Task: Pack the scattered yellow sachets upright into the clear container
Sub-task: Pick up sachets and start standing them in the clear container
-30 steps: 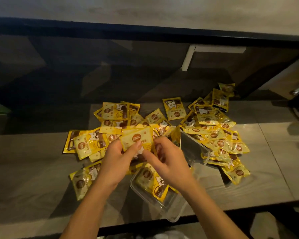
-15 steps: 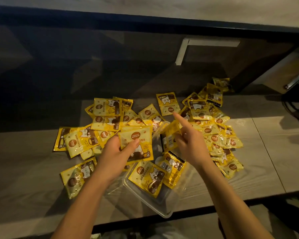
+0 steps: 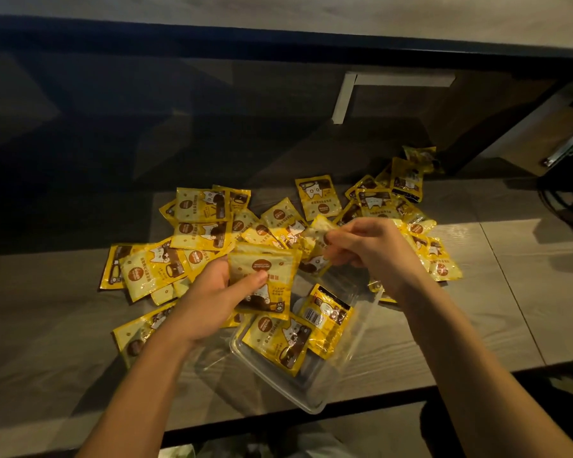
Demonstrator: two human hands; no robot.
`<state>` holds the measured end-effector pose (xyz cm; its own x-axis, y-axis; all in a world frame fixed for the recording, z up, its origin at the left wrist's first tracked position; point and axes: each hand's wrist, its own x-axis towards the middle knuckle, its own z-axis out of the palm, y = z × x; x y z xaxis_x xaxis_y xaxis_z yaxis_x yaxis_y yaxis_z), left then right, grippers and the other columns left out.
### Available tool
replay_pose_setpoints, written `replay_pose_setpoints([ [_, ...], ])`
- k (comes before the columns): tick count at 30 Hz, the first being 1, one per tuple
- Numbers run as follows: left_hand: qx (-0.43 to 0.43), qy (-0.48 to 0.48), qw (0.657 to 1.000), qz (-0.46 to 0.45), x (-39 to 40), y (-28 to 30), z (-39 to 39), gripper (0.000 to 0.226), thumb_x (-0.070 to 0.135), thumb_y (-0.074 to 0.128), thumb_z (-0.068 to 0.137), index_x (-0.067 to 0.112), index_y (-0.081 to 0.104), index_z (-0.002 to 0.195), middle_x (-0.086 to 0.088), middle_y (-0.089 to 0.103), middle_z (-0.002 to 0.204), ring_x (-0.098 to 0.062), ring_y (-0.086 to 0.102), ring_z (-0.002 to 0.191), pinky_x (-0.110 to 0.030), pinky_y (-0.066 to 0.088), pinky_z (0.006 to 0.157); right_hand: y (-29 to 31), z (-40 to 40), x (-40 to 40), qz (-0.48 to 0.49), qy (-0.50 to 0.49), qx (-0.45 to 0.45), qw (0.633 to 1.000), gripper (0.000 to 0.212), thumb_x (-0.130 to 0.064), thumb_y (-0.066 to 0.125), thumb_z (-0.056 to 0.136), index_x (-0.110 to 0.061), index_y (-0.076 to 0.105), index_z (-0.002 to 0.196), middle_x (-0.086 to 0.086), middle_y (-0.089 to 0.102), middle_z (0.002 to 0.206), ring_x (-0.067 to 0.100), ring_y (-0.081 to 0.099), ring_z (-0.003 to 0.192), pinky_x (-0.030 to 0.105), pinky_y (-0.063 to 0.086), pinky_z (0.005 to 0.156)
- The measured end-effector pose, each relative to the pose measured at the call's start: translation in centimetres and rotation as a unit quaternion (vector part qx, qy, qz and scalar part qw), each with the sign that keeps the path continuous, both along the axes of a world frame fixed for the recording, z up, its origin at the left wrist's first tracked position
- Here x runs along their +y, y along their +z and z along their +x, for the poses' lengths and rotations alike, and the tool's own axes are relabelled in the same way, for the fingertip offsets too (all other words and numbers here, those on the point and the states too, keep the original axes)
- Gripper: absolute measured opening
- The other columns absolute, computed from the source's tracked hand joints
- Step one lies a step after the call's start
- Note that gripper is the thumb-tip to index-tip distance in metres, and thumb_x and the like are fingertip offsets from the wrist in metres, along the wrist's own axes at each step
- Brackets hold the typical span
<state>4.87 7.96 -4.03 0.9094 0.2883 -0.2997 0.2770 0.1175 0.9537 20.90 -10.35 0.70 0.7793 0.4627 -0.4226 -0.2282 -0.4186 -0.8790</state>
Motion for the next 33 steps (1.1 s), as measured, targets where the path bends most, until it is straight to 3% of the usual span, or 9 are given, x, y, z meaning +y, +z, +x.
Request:
replay_pose_setpoints([
  [3, -0.009, -0.074, 0.997, 0.012, -0.3, 0.4, 0.5, 0.036, 0.012, 0.061, 0.096, 0.028, 0.063, 0.128, 0.019, 0.068, 0.124, -0.002, 0.064, 0.114, -0.022, 0.050, 0.096, 0.2, -0.1, 0.5, -0.081, 0.056, -0.091, 0.991, 0.018, -0.031, 0.071, 0.087, -0.014, 0.074, 0.082, -0.001, 0.065, 0.072, 0.007, 0.055, 0.069, 0.024, 0.040, 0.060],
  [5, -0.026, -0.100, 0.994, 0.043, -0.7, 0.6, 1.0, 0.047, 0.009, 0.061, 0.097, 0.025, 0.052, 0.140, 0.034, 0.059, 0.128, 0.006, 0.058, 0.118, -0.016, 0.047, 0.098, 0.2, -0.2, 0.7, -0.118, 0.084, -0.139, 0.980, 0.021, -0.035, 0.070, 0.087, -0.016, 0.075, 0.082, -0.015, 0.053, 0.065, 0.001, 0.045, 0.063, 0.021, 0.031, 0.057],
  [9, -0.031, -0.107, 0.989, 0.098, -1.4, 0.8, 2.1, 0.047, 0.008, 0.063, 0.095, 0.036, 0.053, 0.131, 0.046, 0.051, 0.123, 0.022, 0.050, 0.113, 0.001, 0.038, 0.087, 0.3, -0.6, 1.3, -0.114, 0.110, -0.167, 0.973, 0.017, -0.034, 0.073, 0.085, -0.018, 0.076, 0.084, -0.002, 0.061, 0.091, 0.007, 0.054, 0.083, 0.027, 0.045, 0.069],
  [13, -0.025, -0.097, 0.985, 0.143, -2.0, 0.3, 2.8, 0.032, 0.014, 0.064, 0.094, 0.041, 0.060, 0.110, 0.017, 0.069, 0.106, 0.003, 0.065, 0.099, -0.011, 0.047, 0.080, 0.1, -0.9, 1.2, -0.003, 0.114, -0.018, 0.993, 0.015, -0.023, 0.071, 0.087, -0.010, 0.074, 0.081, 0.008, 0.072, 0.086, 0.022, 0.070, 0.080, 0.034, 0.058, 0.068],
  [19, -0.045, -0.023, 0.989, 0.140, -2.1, 0.4, 2.2, 0.024, 0.021, 0.067, 0.094, 0.043, 0.063, 0.103, 0.028, 0.071, 0.102, 0.007, 0.066, 0.097, -0.008, 0.049, 0.078, -1.1, -1.6, 0.7, 0.122, 0.049, 0.095, 0.987, 0.031, -0.035, 0.056, 0.097, -0.008, 0.071, 0.099, 0.007, 0.074, 0.090, 0.021, 0.073, 0.085, 0.028, 0.060, 0.072],
  [23, -0.036, 0.024, 0.991, 0.123, -1.1, 0.9, 1.2, 0.044, 0.020, 0.066, 0.094, 0.054, 0.056, 0.119, 0.029, 0.068, 0.113, 0.007, 0.064, 0.104, -0.008, 0.049, 0.079, -3.7, -2.7, -0.4, -0.004, 0.005, -0.035, 0.999, 0.026, -0.035, 0.056, 0.097, -0.012, 0.066, 0.093, 0.008, 0.070, 0.085, 0.021, 0.069, 0.077, 0.029, 0.058, 0.065],
  [27, -0.029, 0.038, 0.992, 0.114, -0.6, 0.8, 0.2, 0.085, 0.021, 0.070, 0.090, 0.072, 0.021, 0.138, 0.027, 0.035, 0.153, 0.003, 0.045, 0.133, -0.027, 0.042, 0.104, -6.0, -4.4, -0.3, -0.208, 0.230, -0.133, 0.941, 0.021, -0.037, 0.062, 0.091, -0.020, 0.064, 0.102, -0.004, 0.068, 0.092, 0.017, 0.066, 0.084, 0.037, 0.057, 0.074],
  [30, -0.012, 0.064, 0.993, 0.101, -0.7, 0.2, -0.6, 0.073, 0.027, 0.073, 0.088, 0.060, 0.035, 0.141, 0.044, 0.050, 0.130, 0.018, 0.050, 0.118, -0.007, 0.043, 0.090, -6.9, -5.5, 1.0, -0.345, 0.319, -0.186, 0.863, 0.040, -0.056, 0.065, 0.082, -0.022, 0.067, 0.103, -0.002, 0.067, 0.103, 0.022, 0.065, 0.093, 0.037, 0.055, 0.077],
  [33, 0.002, 0.107, 0.993, 0.052, -0.7, -0.7, -1.2, 0.046, 0.023, 0.074, 0.087, 0.030, 0.059, 0.129, 0.019, 0.074, 0.108, -0.003, 0.070, 0.101, -0.016, 0.056, 0.079, -7.7, -6.4, 2.1, -0.382, 0.353, -0.208, 0.828, 0.060, -0.073, 0.064, 0.072, -0.019, 0.065, 0.097, 0.002, 0.060, 0.103, 0.024, 0.062, 0.092, 0.034, 0.051, 0.072],
])
